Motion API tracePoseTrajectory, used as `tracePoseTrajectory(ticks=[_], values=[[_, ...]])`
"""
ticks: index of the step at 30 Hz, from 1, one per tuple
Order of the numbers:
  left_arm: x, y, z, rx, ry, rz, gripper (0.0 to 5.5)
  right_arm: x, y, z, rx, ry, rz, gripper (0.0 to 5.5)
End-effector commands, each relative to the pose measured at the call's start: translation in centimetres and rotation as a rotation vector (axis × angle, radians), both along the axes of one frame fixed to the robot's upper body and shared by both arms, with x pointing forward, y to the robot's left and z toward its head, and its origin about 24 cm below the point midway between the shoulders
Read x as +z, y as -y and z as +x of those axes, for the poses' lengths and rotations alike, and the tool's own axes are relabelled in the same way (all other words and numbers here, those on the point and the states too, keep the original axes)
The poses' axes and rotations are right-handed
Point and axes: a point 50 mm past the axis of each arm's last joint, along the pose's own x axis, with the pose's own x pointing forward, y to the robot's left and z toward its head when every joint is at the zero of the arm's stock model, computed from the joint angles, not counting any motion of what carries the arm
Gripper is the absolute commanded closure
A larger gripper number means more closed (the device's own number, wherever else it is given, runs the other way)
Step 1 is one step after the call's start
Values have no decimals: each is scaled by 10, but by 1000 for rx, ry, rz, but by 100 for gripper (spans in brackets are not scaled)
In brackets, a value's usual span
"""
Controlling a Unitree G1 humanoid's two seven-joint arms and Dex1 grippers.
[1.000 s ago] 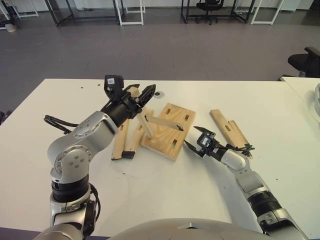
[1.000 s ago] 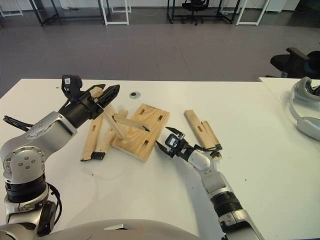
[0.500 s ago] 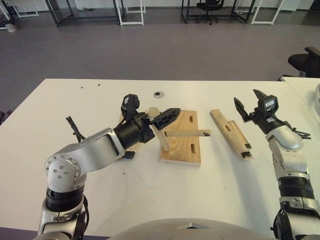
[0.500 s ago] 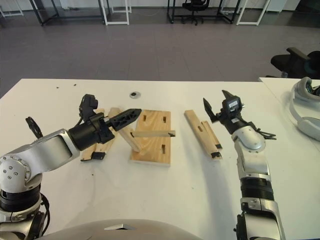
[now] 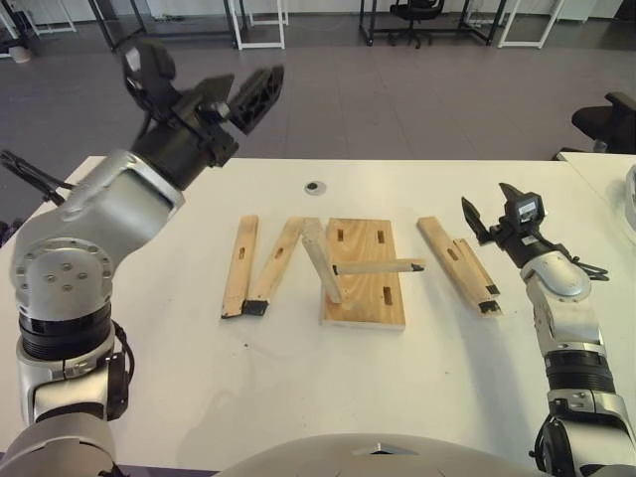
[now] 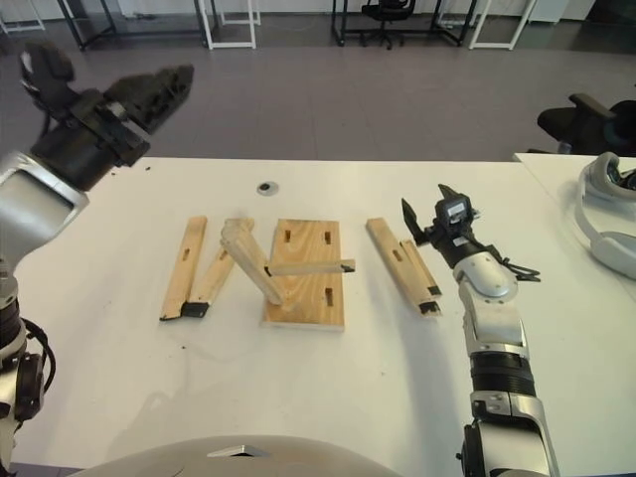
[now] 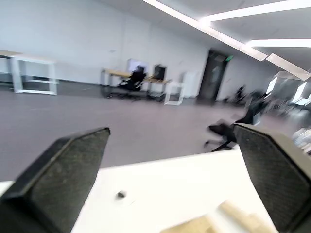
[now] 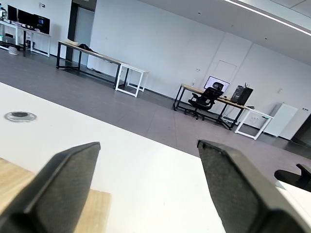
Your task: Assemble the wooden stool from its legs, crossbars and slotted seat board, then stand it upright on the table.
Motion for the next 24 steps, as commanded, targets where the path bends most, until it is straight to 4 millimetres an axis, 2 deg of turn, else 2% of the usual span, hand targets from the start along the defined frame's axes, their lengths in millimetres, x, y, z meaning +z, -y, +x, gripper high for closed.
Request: tracePoseTrajectory(ticks=[1, 5, 8, 17, 20, 23, 24], values=[[-110, 8, 8, -25, -296, 327, 82, -1, 8, 9, -47, -32, -28, 180], [-169, 4, -1, -38, -495, 387, 82, -13, 5, 9, -48, -69, -35, 180], [-188, 8, -8, -68, -546, 448, 82, -21, 0, 9, -36, -90, -37, 180], [-202, -4, -9, -29, -590, 522, 248, -30, -3, 8, -33, -106, -38, 180], [-201, -2, -8, -11, -581, 461, 295, -29, -4, 9, -19, -111, 9, 180], [-184, 4, 0, 12, -489, 357, 336, -18, -7, 14, 25, -117, 191, 180], [-161, 11, 8, -13, -386, 269, 341, -4, -11, 20, 71, -109, 301, 180]])
